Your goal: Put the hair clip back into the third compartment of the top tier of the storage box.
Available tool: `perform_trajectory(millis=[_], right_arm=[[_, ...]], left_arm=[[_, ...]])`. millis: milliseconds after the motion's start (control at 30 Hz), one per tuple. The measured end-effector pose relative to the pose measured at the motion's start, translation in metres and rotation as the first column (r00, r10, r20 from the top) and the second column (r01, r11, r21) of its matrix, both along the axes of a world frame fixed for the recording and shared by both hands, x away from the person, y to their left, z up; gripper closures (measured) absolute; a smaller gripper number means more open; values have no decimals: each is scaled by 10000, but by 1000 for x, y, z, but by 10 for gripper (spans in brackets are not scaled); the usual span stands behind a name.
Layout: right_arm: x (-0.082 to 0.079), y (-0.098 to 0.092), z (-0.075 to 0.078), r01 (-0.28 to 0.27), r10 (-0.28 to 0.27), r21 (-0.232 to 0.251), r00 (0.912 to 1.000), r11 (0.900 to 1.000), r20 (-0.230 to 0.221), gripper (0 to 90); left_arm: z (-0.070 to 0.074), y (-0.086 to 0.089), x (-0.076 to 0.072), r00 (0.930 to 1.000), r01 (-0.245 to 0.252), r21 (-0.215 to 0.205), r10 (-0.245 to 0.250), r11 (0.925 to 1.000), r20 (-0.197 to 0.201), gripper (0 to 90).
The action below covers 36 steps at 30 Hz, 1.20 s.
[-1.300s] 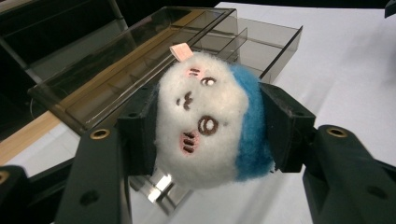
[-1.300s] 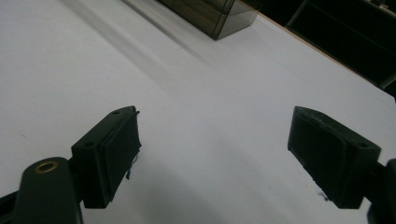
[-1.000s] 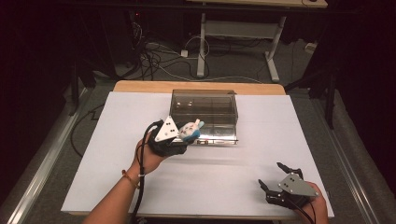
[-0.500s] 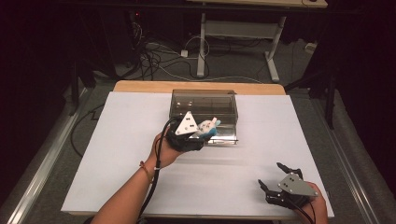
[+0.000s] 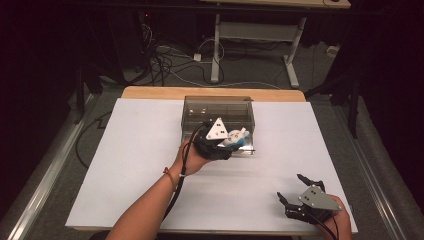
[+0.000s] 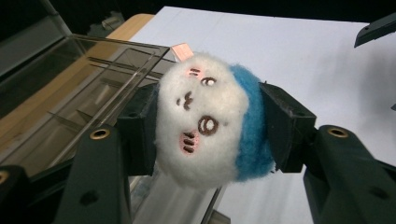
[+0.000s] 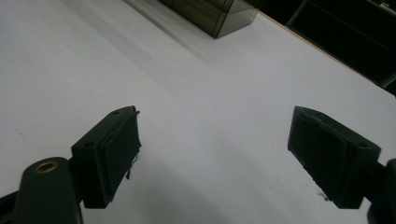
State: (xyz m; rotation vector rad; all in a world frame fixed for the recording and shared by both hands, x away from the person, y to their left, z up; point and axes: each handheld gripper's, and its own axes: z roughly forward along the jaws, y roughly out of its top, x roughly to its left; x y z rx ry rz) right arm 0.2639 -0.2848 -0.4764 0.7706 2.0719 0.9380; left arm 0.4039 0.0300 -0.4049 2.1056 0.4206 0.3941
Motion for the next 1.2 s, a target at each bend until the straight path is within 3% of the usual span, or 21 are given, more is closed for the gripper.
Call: perform_trajectory(millis=[267, 767, 900, 1200], right_arm=[[0, -1, 0, 22, -22, 44, 10000, 10000, 2, 172], [0, -2, 1, 26, -26, 57, 10000, 10000, 4, 172], [0, -2, 1, 23, -23, 46, 10000, 10000, 14, 172], [0, -2, 1, 25, -25, 46, 10000, 10000, -9, 172]], left_arm=[[-3, -10, 7, 9995, 11, 112, -7, 9999, -304, 421], [-5, -20, 12, 9987, -48, 264, 62, 9996, -512, 416], [-7, -24, 14, 9982, -116, 482, 144, 9988, -584, 410], [-9, -25, 17, 9967, -305, 365, 331, 9989, -737, 361]])
